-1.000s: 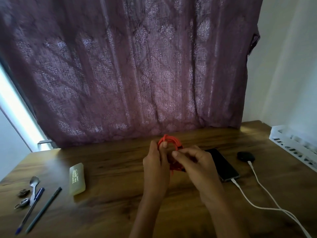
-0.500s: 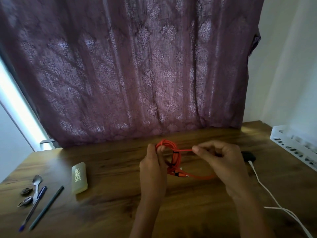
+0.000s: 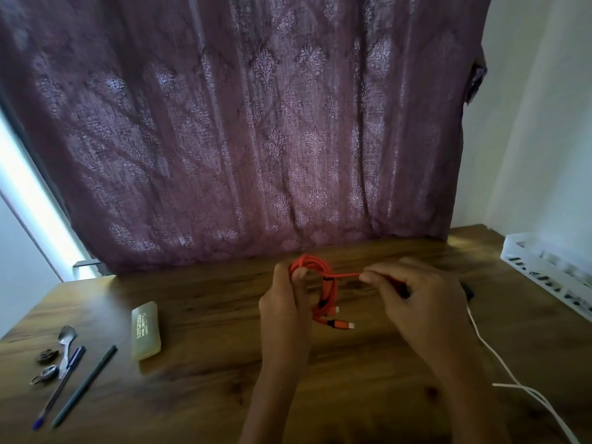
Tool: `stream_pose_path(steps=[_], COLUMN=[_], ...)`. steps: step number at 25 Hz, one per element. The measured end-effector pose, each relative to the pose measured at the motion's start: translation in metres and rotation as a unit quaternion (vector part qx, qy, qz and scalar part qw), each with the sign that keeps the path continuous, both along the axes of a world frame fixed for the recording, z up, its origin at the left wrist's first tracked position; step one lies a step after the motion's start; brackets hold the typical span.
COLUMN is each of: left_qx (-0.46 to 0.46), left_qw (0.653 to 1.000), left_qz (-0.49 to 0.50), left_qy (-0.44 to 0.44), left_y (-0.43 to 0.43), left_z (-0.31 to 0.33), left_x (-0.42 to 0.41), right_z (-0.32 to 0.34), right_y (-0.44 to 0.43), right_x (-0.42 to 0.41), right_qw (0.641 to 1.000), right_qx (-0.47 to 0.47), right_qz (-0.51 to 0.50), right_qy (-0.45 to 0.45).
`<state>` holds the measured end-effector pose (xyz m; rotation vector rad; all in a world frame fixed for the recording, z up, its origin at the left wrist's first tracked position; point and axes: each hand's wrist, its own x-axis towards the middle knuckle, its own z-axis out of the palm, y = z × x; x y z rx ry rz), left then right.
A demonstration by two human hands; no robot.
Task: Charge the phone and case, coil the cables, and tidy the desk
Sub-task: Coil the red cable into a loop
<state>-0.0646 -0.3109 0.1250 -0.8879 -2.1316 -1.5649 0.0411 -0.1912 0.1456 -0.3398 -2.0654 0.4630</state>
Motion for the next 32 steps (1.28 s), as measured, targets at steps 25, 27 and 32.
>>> stream_pose_path(steps=[25, 27, 32], left_qx=[-0.063, -0.077, -0.130], left_qw=[0.886, 0.880, 0.902], left_qz=[-0.360, -0.343, -0.312], left_qy=[-0.287, -0.319, -0.268], left_y=[0.003, 0.003, -0.003], left_z=[-0.007, -0.001, 0.001], left_x=[-0.017, -0.015, -0.011], right_z=[-0.018, -0.018, -0.018], right_y=[-0.005, -0.008, -0.010], right_x=[-0.026, -0.026, -0.028], right_qw=[0.732, 0.740, 0.819], right_qx=[-0.652, -0.642, -0.563], right_qz=[0.194, 0.197, 0.104], right_qy=[-0.017, -0.032, -0.028])
